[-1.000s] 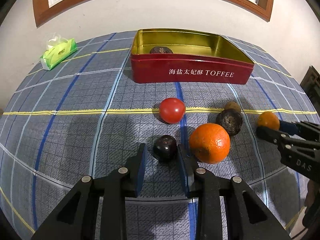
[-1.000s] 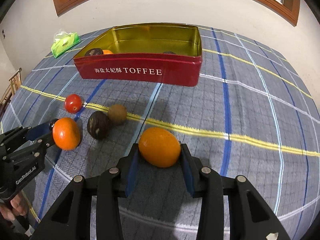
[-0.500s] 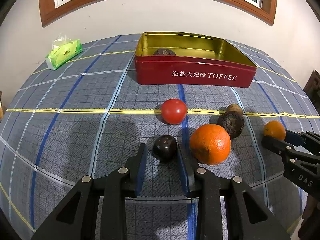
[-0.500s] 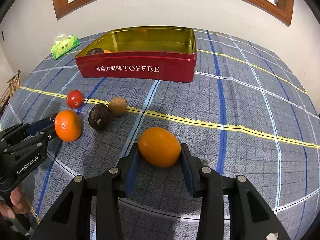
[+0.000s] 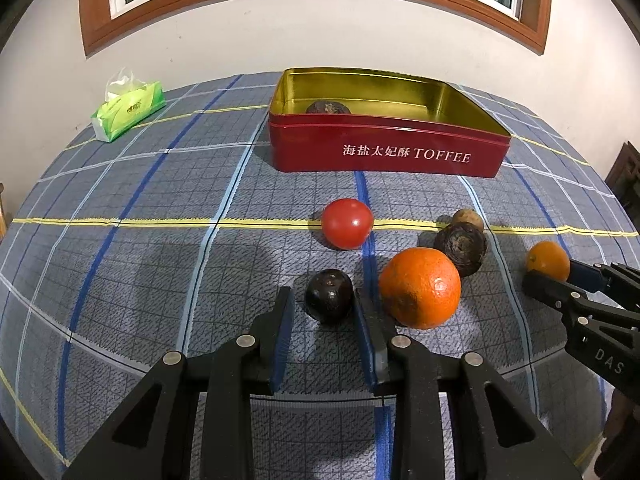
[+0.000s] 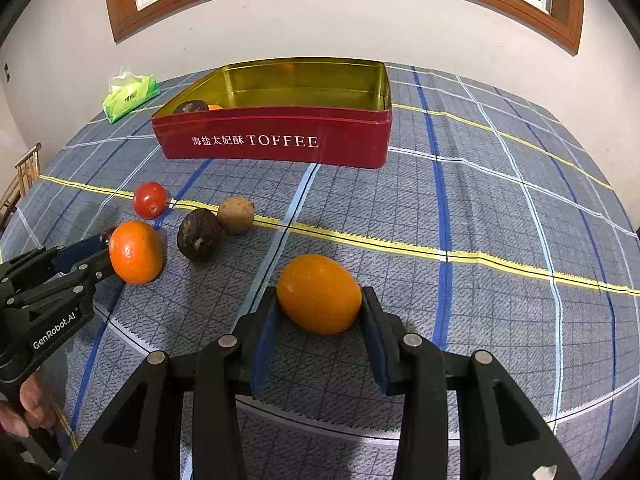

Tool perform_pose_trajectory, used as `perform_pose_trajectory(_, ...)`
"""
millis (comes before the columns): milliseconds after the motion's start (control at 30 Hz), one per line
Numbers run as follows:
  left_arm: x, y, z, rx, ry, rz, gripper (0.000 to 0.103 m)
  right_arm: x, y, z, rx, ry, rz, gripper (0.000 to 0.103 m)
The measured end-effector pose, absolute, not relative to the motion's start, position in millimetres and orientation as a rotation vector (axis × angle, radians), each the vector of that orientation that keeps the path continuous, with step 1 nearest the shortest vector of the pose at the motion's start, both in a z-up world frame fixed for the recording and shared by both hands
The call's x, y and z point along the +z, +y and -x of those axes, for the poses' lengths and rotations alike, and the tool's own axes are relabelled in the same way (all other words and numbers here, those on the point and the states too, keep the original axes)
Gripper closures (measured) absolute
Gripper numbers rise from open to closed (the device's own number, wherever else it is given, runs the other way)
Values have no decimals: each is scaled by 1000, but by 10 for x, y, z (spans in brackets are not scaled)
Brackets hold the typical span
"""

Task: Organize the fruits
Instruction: 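Lift the plum in the left gripper and orange in the right gripper toward the tin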

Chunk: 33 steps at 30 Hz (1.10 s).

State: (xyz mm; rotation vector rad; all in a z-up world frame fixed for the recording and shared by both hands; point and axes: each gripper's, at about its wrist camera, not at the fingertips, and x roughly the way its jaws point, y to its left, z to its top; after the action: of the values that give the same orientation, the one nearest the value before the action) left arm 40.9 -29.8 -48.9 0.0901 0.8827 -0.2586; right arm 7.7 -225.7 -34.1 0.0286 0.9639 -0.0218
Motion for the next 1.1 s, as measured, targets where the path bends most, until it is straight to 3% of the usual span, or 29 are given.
perform_pose_trajectory(167, -481, -323, -408, -266, 886, -96, 78, -337, -2265, -82, -17, 966, -40, 66)
perform_pose_trajectory(1100, -357, -156, -471, -267, 923, -22, 78, -178, -2249, -108, -15, 972, -42, 66)
